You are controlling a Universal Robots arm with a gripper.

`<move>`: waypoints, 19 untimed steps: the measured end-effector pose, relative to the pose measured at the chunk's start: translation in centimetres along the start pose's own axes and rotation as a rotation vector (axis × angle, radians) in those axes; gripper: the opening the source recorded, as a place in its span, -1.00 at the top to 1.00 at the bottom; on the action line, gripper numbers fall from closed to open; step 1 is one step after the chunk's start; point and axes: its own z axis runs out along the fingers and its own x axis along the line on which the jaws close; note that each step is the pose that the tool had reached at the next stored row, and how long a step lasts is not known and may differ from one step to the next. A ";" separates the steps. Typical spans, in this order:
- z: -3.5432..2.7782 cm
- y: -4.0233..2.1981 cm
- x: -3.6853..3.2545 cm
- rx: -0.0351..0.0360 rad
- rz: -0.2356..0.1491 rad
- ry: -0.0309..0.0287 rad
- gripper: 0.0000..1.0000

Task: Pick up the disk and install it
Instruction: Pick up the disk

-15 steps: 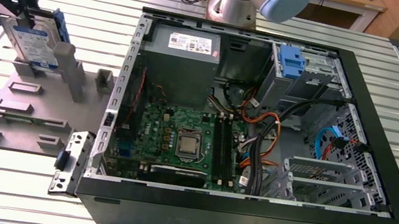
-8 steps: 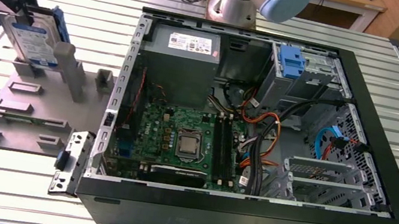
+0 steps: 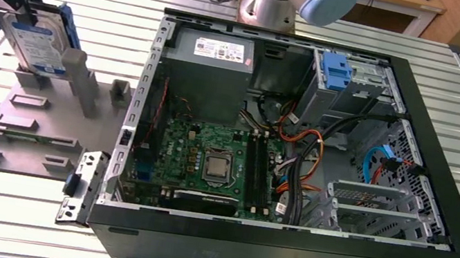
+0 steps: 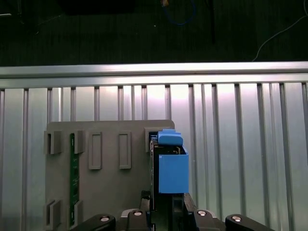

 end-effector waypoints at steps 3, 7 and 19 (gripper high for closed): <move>-0.03 0.00 0.00 -0.0002 0.000 0.0001 0.30; -0.04 0.00 0.00 -0.0002 0.000 0.0001 0.30; -0.89 0.04 -0.03 -0.0003 0.000 0.0002 0.30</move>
